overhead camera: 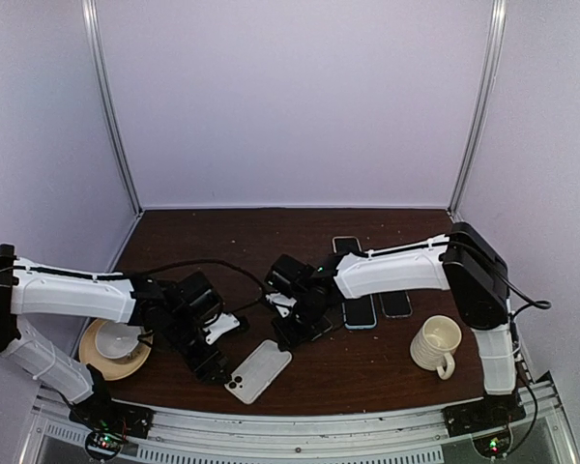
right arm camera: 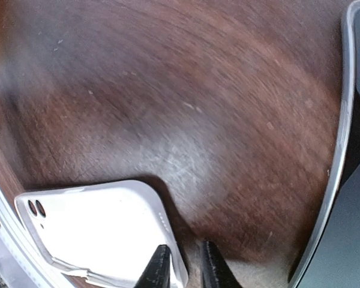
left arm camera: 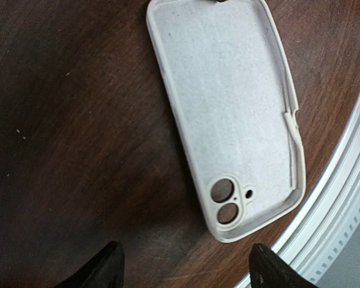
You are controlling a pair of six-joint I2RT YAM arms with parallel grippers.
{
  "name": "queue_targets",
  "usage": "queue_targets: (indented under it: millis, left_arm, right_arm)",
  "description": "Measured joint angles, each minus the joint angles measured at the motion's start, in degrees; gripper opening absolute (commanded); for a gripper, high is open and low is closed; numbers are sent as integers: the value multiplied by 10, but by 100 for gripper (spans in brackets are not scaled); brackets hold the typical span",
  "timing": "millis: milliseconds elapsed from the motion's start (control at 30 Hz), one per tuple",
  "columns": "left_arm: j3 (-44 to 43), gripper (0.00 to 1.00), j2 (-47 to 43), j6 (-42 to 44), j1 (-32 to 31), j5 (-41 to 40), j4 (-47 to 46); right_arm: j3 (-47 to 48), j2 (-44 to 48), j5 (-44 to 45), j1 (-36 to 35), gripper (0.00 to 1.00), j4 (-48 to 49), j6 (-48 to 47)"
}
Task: Put the phone into the phone case
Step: Move the phone case to the center of the board.
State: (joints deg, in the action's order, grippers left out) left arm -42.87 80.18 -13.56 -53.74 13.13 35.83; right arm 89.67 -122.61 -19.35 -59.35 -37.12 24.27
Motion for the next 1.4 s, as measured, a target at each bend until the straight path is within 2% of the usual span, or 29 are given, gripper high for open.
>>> queue_targets:
  millis: [100,300,500,600,733,833,967,1067,1167,1233,1400]
  left_arm:
    - [0,75,4,0,-2,7,-6]
    - [-31,77,29,4,-17,-34,15]
    - [-44,78,21,7,-18,-80,14]
    - [-56,78,24,11,-15,-95,23]
    - [-84,79,28,19,5,-99,39]
    - [-98,79,23,23,39,-93,43]
    - [-103,80,-5,27,115,-78,44]
    - [-109,80,-23,30,156,-77,46]
    - [-119,81,-28,36,178,-76,48]
    - [-123,80,-28,42,188,-76,47]
    - [-124,80,-26,51,203,-73,49]
  right_arm:
    - [-24,14,4,-1,3,12,20]
    - [-138,97,50,-12,2,31,106]
    - [-266,205,116,-70,19,32,221]
    - [-285,215,122,-120,32,30,270]
    - [-278,215,120,-170,48,-6,291]
    - [-247,215,127,-180,58,-58,254]
    - [-143,202,149,-167,68,-120,152]
    - [-38,160,160,-145,69,-137,56]
    - [29,110,159,-121,71,-150,-18]
    - [58,74,155,-106,69,-159,-59]
    - [81,16,132,-77,56,-183,-110]
